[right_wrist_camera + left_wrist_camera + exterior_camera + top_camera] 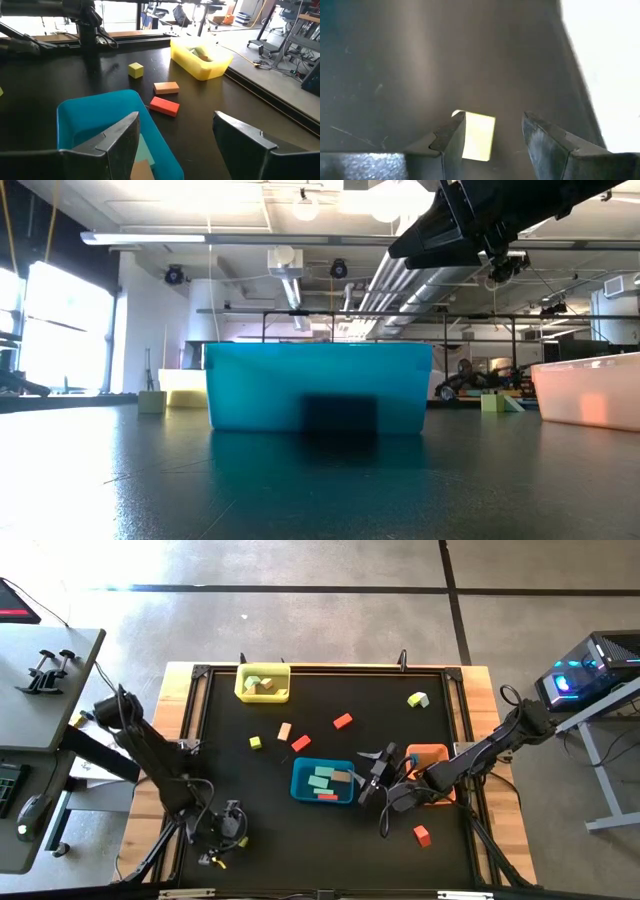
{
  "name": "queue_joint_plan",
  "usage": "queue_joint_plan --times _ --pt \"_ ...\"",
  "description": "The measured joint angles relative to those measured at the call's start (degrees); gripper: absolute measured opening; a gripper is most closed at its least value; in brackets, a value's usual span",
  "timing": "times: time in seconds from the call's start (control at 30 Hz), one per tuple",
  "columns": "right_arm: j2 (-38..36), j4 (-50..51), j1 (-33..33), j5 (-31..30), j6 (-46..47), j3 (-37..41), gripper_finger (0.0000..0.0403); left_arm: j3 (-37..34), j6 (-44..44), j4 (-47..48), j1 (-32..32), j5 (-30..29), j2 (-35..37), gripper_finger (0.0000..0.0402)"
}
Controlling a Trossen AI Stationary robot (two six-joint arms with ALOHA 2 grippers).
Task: Sort blocks by size
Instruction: Put the light green square block into the orange bin
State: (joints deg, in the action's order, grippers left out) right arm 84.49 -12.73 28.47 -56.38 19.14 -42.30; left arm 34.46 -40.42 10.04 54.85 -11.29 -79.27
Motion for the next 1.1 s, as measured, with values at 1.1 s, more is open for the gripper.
queue_joint_plan --times 1.1 --pt "0.00 0.00 0.00 0.02 0.04 0.02 0.0245 -0.06 3.79 -3.59 -4.15 0.25 -2.42 0.0239"
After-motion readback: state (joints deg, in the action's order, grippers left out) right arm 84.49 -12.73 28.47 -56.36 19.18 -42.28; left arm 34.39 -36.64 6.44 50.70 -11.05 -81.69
